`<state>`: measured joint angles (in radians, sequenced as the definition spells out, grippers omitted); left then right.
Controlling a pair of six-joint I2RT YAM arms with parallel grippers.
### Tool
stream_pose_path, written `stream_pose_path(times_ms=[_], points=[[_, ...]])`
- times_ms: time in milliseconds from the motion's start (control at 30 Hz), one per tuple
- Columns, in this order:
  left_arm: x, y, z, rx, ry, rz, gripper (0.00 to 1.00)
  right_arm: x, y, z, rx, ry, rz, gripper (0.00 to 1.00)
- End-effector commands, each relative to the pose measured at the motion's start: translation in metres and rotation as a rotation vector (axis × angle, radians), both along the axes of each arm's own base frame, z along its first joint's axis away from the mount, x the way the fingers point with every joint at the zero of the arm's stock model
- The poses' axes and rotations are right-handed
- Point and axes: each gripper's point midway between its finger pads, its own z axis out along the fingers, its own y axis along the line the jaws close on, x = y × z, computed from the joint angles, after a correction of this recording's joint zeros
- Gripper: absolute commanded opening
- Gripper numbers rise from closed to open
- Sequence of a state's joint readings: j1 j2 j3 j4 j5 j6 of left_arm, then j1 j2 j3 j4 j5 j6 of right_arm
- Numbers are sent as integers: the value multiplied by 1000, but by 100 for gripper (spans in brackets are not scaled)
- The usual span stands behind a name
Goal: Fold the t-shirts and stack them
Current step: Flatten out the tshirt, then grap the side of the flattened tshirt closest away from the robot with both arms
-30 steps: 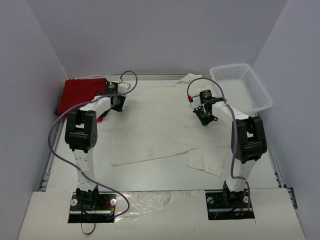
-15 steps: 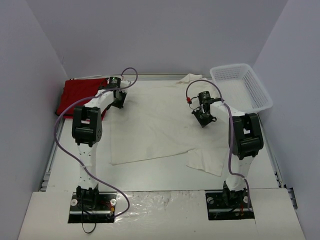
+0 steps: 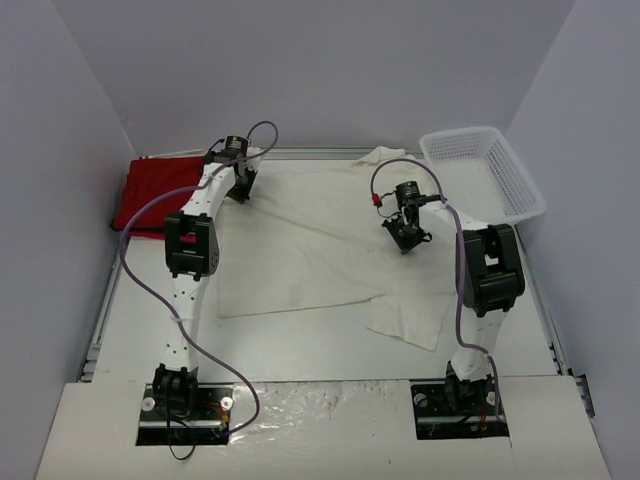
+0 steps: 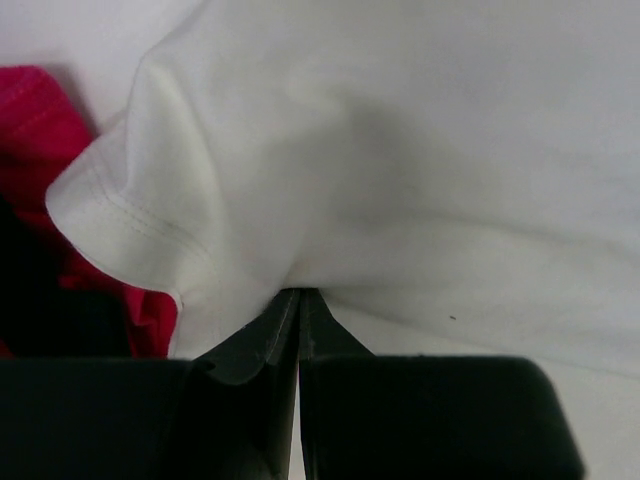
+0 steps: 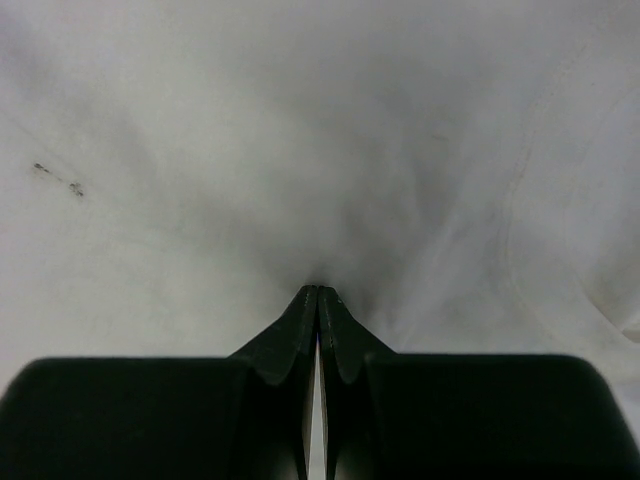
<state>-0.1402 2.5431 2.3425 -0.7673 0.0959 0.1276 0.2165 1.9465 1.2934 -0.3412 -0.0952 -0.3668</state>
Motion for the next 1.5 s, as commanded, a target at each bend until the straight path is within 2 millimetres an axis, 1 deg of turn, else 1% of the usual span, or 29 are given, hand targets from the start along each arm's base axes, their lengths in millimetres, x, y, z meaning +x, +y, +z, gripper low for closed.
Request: stream_pose_path(times_ms=[0, 133, 167, 200, 333, 467, 600, 633, 667, 700, 800, 833, 867, 900, 967, 1000, 1033, 1067, 1100, 1133, 1167, 1200, 1233, 1267, 1300, 1367, 1400, 1433, 1467], points=[[-17, 19, -25, 74, 127, 13, 2, -2, -1, -5, -2, 35, -6, 0], [2, 23, -15, 100, 65, 22, 2, -2, -4, -10, -19, 43, -8, 0], [5, 22, -16, 100, 59, 21, 2, -2, -4, -11, -20, 46, -8, 0], [14, 26, -8, 120, 18, 33, 2, -1, -3, -10, -18, 44, -8, 0], [32, 33, 8, 166, -70, 62, 2, 1, -2, -6, -11, 35, -8, 0], [45, 35, 14, 190, -127, 65, 2, 1, -3, -8, -21, 39, -9, 0], [47, 32, 13, 196, -133, 68, 2, 1, -2, -5, -12, 38, -6, 0], [48, 32, 18, 190, -144, 73, 2, 3, -2, -1, -9, 28, -7, 0], [46, 31, 12, 185, -135, 76, 2, 4, -1, 3, -5, 18, -7, 0], [44, 31, 11, 190, -129, 74, 3, 4, -1, 4, -2, 17, -4, 0], [40, 31, 11, 211, -115, 69, 2, 9, 3, 19, 26, -15, 3, 0], [39, 33, 12, 219, -113, 68, 2, 12, 5, 29, 43, -38, 7, 7], [39, 34, 13, 227, -114, 70, 2, 13, 7, 36, 54, -53, 15, 19], [39, 36, 14, 238, -117, 74, 2, 15, 8, 47, 68, -80, 23, 27], [40, 39, 17, 248, -123, 79, 2, 15, 10, 57, 89, -91, 32, 29], [41, 39, 19, 248, -128, 79, 2, 18, 7, 64, 99, -108, 27, 43], [41, 39, 22, 250, -132, 75, 2, 18, 6, 72, 109, -122, 30, 48], [42, 37, 22, 252, -135, 71, 2, 19, 4, 77, 117, -129, 29, 47], [44, 37, 26, 253, -147, 71, 2, 20, -2, 81, 125, -136, 17, 47], [46, 39, 28, 267, -154, 71, 2, 19, -4, 82, 139, -133, 14, 49], [48, 40, 33, 269, -169, 73, 2, 18, -7, 83, 144, -133, 6, 50], [50, 39, 33, 274, -173, 70, 2, 18, -14, 84, 147, -135, -8, 50], [52, 40, 33, 284, -180, 63, 2, 18, -16, 84, 153, -135, -15, 50], [53, 43, 35, 304, -189, 66, 2, 17, -18, 84, 161, -133, -19, 49], [55, 44, 33, 317, -192, 63, 2, 16, -19, 83, 159, -130, -23, 48], [58, 46, 34, 335, -204, 56, 2, 9, -22, 78, 154, -110, -28, 45], [59, 47, 32, 338, -204, 56, 2, 7, -22, 79, 152, -110, -28, 45], [61, 47, 32, 339, -211, 51, 2, 2, -24, 74, 144, -96, -30, 45], [62, 49, 31, 346, -213, 54, 2, 1, -27, 74, 133, -97, -36, 44]])
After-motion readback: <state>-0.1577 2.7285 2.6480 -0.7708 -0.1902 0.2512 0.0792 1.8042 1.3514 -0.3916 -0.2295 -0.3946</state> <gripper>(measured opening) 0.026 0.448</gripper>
